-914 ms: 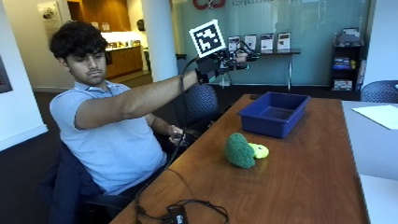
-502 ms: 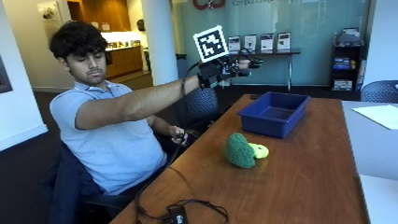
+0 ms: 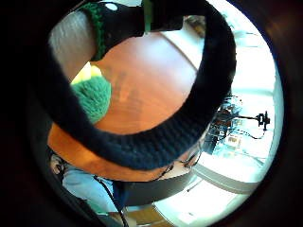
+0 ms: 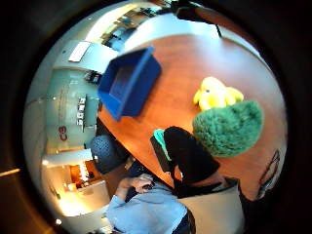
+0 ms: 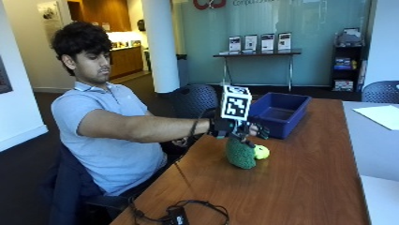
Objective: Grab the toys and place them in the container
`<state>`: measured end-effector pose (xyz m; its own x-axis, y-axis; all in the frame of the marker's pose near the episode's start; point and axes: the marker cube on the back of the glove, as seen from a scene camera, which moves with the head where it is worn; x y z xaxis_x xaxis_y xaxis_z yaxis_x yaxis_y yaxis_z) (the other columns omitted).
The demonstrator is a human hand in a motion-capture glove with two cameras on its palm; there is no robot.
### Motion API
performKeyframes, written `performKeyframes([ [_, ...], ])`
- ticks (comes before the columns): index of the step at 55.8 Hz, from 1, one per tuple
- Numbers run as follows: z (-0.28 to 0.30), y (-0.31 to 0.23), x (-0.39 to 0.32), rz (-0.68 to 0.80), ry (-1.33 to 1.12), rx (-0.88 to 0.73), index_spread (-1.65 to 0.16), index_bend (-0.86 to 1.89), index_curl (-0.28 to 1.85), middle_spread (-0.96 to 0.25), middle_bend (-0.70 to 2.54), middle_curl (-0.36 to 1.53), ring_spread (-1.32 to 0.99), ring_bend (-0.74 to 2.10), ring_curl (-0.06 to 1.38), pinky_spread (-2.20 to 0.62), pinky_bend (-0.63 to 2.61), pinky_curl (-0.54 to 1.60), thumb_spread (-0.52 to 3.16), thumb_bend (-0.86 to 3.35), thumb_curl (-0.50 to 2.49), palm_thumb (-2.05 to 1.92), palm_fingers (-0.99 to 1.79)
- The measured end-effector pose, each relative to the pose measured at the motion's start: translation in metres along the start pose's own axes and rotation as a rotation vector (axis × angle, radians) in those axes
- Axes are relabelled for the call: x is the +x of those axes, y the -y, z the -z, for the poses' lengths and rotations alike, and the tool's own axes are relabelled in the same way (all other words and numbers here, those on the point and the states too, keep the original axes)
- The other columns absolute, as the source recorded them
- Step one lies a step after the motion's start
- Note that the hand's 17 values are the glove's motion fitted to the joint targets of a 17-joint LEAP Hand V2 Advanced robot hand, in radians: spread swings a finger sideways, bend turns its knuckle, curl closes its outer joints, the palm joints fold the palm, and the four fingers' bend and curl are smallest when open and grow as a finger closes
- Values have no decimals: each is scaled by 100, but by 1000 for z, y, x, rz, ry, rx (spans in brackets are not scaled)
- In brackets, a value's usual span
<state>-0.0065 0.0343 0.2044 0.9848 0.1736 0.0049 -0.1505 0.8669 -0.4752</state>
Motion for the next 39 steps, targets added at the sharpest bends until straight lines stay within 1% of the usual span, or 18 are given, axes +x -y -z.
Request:
performKeyframes([
  [6,-55,10,3,-22,-14,-145,-34,15,27,-2,12,20,-4,15,17,7,94,34,134,-2,17,-3,-13],
  [9,-71,12,5,-2,25,-154,-34,15,27,-2,12,20,-3,16,17,6,98,35,136,-2,18,-2,-14],
  [12,-74,13,8,30,96,-62,-35,15,27,-1,13,19,-3,20,17,3,106,37,147,2,19,3,-3],
  [13,-74,14,8,34,107,-13,-35,11,26,0,13,19,-3,31,21,0,108,38,153,5,20,7,7],
  [15,-72,16,7,35,106,80,-35,11,24,1,14,19,-4,42,22,-4,109,37,161,9,21,12,15],
  [16,-70,17,7,35,99,115,-35,12,24,1,18,20,-5,54,25,-7,107,37,166,14,23,18,31],
  [17,-68,18,6,36,90,140,-35,12,23,1,18,19,-6,56,24,-9,107,36,167,16,23,20,31],
  [18,-66,19,6,37,81,159,-35,12,23,2,21,20,-8,66,28,-13,110,37,169,20,25,26,48],
  [19,-64,20,5,40,74,172,-35,11,22,2,22,21,-9,72,28,-15,109,36,169,23,26,30,57],
  [21,-59,21,4,46,66,195,-34,9,20,2,25,22,-11,79,31,-19,111,36,169,29,29,38,64],
  [22,-56,22,2,46,67,206,-33,8,20,2,28,23,-12,85,34,-22,114,38,168,33,31,44,74],
  [26,-35,26,-4,46,99,247,-31,8,18,2,35,27,-15,95,38,-27,116,40,164,44,38,59,84],
  [30,-3,30,-15,48,102,279,-27,17,20,2,38,29,-16,98,41,-31,114,41,159,49,43,69,89],
  [39,85,34,-53,95,138,381,-21,17,22,2,38,32,-17,97,43,-34,112,42,157,54,50,77,90],
])
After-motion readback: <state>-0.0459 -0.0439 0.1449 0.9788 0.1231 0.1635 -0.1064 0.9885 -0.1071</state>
